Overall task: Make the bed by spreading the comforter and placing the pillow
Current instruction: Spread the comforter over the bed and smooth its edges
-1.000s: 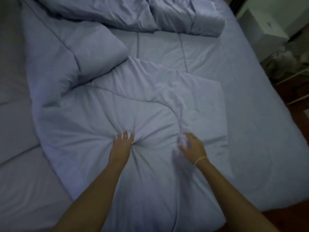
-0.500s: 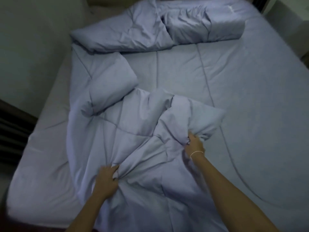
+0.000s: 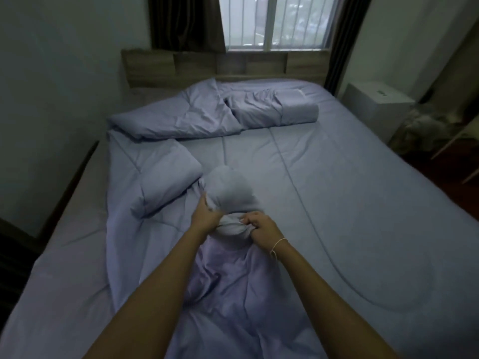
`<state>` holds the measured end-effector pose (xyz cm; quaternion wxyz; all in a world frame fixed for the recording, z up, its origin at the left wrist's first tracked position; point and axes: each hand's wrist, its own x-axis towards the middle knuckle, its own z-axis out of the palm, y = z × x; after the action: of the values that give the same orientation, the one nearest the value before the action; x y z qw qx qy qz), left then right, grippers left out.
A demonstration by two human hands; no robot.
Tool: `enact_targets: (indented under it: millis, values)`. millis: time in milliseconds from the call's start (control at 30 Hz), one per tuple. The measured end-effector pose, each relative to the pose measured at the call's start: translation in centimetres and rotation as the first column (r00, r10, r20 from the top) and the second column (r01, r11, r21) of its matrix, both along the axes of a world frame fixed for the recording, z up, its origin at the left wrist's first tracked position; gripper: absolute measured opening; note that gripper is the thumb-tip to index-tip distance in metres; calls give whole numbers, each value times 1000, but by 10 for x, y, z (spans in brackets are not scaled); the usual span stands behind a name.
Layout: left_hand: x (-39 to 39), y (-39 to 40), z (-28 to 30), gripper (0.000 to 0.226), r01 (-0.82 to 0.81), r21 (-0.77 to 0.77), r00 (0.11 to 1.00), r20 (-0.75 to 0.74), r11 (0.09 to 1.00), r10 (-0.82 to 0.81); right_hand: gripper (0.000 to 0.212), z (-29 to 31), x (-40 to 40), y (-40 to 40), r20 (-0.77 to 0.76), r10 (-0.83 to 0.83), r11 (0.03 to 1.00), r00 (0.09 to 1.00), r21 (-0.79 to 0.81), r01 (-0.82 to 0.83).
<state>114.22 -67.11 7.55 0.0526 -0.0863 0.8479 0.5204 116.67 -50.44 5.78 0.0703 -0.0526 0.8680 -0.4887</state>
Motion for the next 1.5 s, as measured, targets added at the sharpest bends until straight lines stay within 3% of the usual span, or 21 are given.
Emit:
enact_targets:
  millis: [100,167,267,367,533,667,800,933,1033,1133,1267,1500]
  values:
    - [29,-37,1,54,-23,-134,997,-71,991,13,37,18,30,-21,121,-8,999,993,-37,12]
    - [56,-69,-1,58,-89,-124,993,-92,988,78,48,23,47,-42,171,-46,998,984,-40,53]
    - [103,-133,-2,66,-177,-147,983,-64,973,169,41,25,74,-90,197,-94,995,976,-8,98]
    - [145,-204,-2,49,-286,-141,958,-71,948,278,42,24,100,-146,213,-28,999,977,32,21]
    - [239,-336,-23,41,-476,-99,878,-4,874,478,50,11,141,-245,246,110,990,963,64,-129]
    - [330,-433,-51,31,-680,-118,715,109,723,690,53,-11,178,-322,312,242,954,919,96,-284]
    - [433,-501,-74,23,-848,-146,483,181,509,857,55,-36,213,-385,386,341,907,857,105,-408]
    - [513,-540,-94,39,-946,-127,259,255,298,931,59,-61,242,-419,439,386,864,811,135,-484]
    - [554,-557,-125,39,-951,-176,205,264,256,942,60,-75,256,-433,450,419,832,788,157,-532]
    - [563,-547,-122,56,-974,-144,137,249,176,959,61,-83,266,-440,470,425,813,774,178,-554]
    - [545,-547,-109,67,-963,-153,185,226,223,956,62,-84,268,-442,470,416,810,778,197,-552]
    - [502,-550,-98,65,-901,-226,330,196,370,923,62,-74,251,-430,449,375,836,811,214,-505]
